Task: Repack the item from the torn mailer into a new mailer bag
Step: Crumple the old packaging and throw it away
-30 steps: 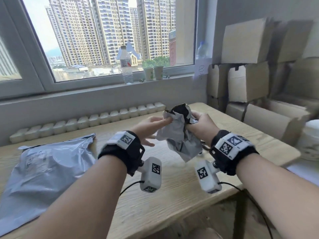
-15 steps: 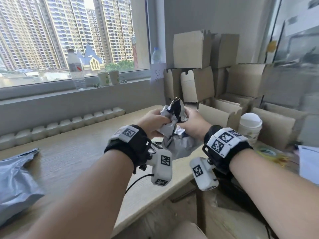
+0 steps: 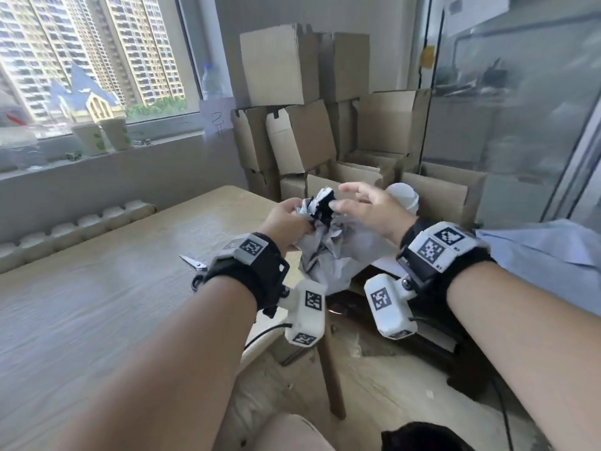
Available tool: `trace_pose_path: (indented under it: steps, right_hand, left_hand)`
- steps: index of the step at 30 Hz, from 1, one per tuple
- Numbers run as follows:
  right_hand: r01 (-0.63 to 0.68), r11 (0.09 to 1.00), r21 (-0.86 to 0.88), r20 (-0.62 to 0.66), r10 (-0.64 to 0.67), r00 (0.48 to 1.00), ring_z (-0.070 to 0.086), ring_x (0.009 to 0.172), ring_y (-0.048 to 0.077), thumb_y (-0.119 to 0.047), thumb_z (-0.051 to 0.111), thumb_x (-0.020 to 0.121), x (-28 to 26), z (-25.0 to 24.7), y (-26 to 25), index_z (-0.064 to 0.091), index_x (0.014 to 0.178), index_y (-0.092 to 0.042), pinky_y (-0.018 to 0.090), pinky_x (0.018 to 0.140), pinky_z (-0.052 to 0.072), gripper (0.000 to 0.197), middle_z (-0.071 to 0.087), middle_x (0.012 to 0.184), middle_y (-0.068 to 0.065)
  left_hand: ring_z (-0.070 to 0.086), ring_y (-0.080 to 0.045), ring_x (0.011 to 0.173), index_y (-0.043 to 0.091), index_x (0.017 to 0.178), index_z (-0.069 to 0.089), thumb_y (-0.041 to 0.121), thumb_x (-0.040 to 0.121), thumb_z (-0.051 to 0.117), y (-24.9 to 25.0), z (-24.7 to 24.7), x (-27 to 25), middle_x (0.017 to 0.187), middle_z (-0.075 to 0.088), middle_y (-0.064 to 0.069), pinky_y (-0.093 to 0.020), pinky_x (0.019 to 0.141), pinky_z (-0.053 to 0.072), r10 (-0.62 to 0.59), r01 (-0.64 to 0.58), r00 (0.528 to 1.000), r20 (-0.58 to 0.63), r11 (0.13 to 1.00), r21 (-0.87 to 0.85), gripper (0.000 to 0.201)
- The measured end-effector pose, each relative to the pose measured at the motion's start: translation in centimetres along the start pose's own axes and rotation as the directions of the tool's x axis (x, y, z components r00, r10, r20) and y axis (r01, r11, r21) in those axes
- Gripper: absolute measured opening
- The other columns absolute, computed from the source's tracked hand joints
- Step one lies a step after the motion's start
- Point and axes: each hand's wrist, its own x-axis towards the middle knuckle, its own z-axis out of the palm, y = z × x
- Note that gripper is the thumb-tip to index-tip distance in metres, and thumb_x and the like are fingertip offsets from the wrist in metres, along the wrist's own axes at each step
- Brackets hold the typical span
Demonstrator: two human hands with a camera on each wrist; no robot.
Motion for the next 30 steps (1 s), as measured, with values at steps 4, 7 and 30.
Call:
trace_pose_path:
  steps: [4,7,30]
  right_hand:
    - [-0.023,0.984,-0.178,0.139,0.048,0.989,0.058,0.102,0.007,-0.024,0.077,0.078,-0.8,-0.8,3.2,0.052,0.128,-0.019,0.011,0.077,0.042,0.055,0.06,0.109,-0.006]
    - [-0.061,0.986,-0.154,0.085,0.075,0.994,0.061,0.099,0.012,-0.014,0.08,0.073,-0.9,-1.5,5.1,0.053,0.124,-0.015,0.021,0.088,0.047,0.058,0.064,0.107,-0.003]
    - [-0.57,0.748,-0.34,-0.204,0.533,0.821,0.063,0.088,0.03,-0.026,0.062,0.077,-9.0,-1.7,27.5,0.057,0.082,-0.024,0.027,0.069,0.043,0.007,0.068,0.09,0.006]
  left_hand:
    - [0.057,-0.024,0.077,0.008,0.106,0.056,-0.002,0.08,0.059,-0.9,4.2,0.9,0.086,0.058,-0.013,-0.037,0.063,0.051,0.01,-0.009,0.999,-0.039,0.999,0.045,0.029]
    - [0.058,-0.02,0.074,0.005,0.108,0.052,0.003,0.072,0.065,-1.5,7.0,1.3,0.09,0.058,-0.012,-0.025,0.05,0.043,-0.013,0.014,0.998,-0.061,1.0,0.018,0.038]
    - [0.06,-0.021,0.09,0.016,0.088,0.059,0.0,0.092,0.054,-15.8,19.6,0.9,0.102,0.06,-0.01,-0.032,0.089,0.056,-0.454,0.297,0.768,0.452,0.877,0.377,0.017]
